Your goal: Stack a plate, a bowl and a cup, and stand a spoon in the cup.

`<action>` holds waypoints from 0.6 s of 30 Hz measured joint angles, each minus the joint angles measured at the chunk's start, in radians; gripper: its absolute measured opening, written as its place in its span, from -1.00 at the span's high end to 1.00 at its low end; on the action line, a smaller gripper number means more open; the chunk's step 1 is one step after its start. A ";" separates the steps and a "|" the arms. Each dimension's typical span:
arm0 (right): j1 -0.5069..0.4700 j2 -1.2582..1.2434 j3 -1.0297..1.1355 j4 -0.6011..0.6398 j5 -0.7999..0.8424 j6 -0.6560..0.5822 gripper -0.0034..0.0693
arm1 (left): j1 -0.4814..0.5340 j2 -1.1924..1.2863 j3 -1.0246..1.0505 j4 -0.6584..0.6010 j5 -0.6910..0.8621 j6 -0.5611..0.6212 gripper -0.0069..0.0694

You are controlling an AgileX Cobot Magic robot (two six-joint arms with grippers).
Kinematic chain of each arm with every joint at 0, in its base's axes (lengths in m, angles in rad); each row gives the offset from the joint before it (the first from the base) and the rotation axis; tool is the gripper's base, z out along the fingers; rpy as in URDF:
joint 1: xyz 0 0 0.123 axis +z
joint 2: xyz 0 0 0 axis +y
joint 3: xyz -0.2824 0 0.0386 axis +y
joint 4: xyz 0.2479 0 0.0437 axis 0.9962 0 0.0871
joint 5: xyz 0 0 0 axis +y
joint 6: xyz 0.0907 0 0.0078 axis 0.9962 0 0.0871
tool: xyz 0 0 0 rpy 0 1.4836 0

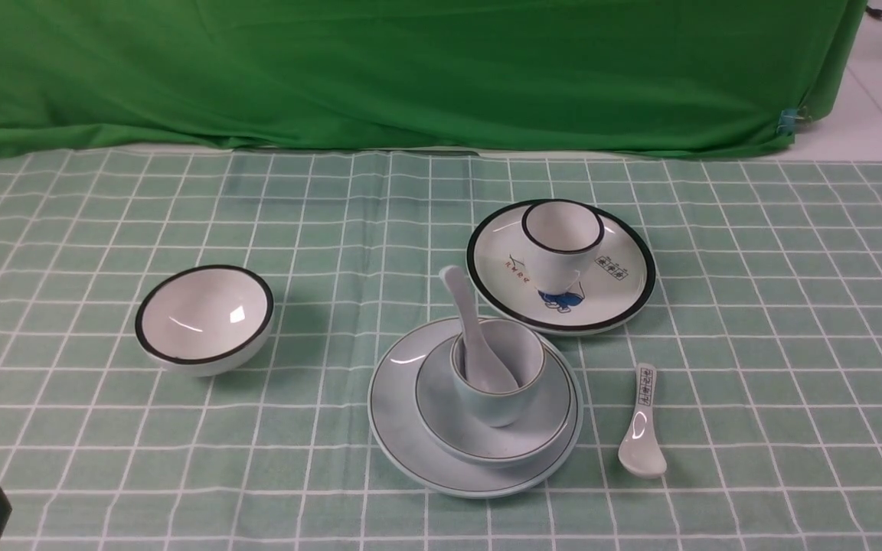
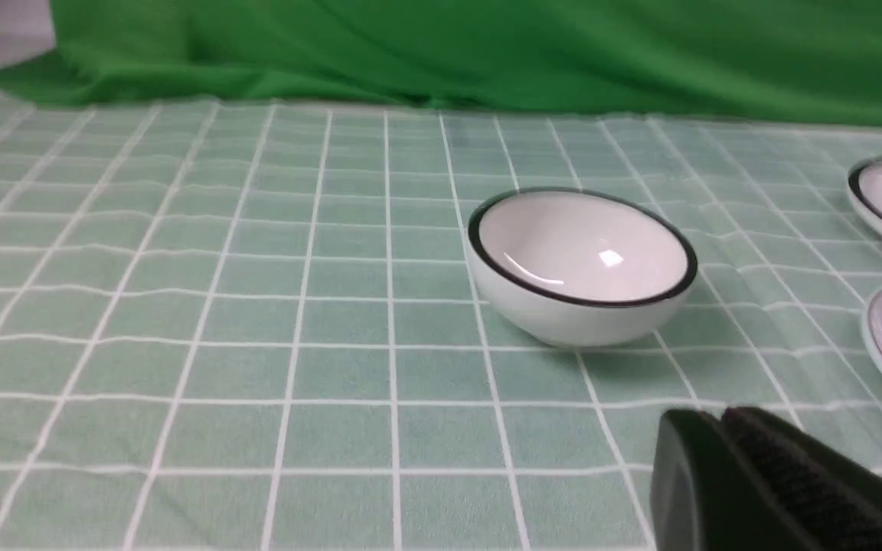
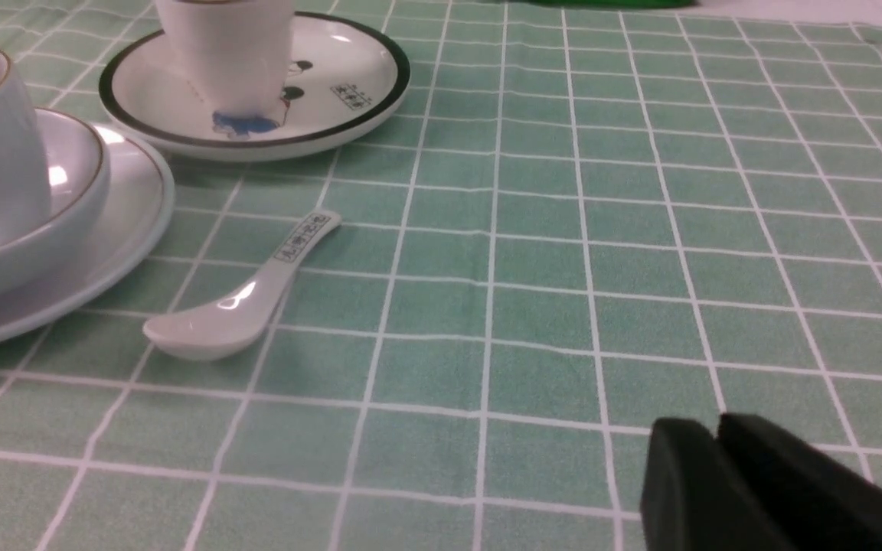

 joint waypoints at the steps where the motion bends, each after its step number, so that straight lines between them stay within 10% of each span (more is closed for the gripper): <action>1: 0.000 0.000 0.000 0.000 0.000 0.000 0.64 | 0.000 0.000 0.000 -0.004 0.000 0.000 0.79; 18: 0.000 0.000 0.000 0.000 -0.003 0.000 0.51 | 0.000 0.000 0.000 -0.010 -0.007 0.019 0.79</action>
